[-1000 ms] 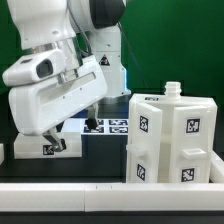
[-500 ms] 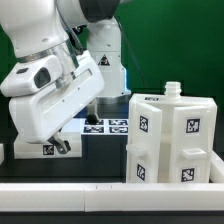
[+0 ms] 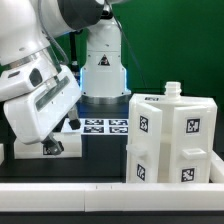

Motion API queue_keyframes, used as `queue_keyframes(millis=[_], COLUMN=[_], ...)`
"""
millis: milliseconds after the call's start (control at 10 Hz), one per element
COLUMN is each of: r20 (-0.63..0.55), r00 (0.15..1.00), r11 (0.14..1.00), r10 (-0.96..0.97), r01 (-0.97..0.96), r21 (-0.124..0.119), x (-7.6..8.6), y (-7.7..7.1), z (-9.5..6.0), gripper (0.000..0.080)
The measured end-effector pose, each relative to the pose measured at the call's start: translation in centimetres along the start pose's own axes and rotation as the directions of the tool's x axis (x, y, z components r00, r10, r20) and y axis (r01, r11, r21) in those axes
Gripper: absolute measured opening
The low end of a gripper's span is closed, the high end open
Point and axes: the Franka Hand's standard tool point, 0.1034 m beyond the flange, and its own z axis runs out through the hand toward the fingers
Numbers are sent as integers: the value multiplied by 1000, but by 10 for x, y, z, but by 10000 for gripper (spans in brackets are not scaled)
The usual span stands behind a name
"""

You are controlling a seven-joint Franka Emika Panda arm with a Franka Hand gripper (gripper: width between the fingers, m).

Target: Assemble cabinet

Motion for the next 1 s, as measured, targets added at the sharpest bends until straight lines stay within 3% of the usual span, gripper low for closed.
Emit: queue_keyframes(millis=[200,500,900,1000], r20=[-11,-60,-86,-86], r00=[997,979,964,964], r11=[997,980,968,968], r10=[-77,-197,-251,-252], r01=[77,197,252,253], r21=[0,-6,-1,0], x=[-5,-27,-28,-28], y=[-3,-11,-7,-7], z=[2,9,15,15], gripper=[795,795,795,674])
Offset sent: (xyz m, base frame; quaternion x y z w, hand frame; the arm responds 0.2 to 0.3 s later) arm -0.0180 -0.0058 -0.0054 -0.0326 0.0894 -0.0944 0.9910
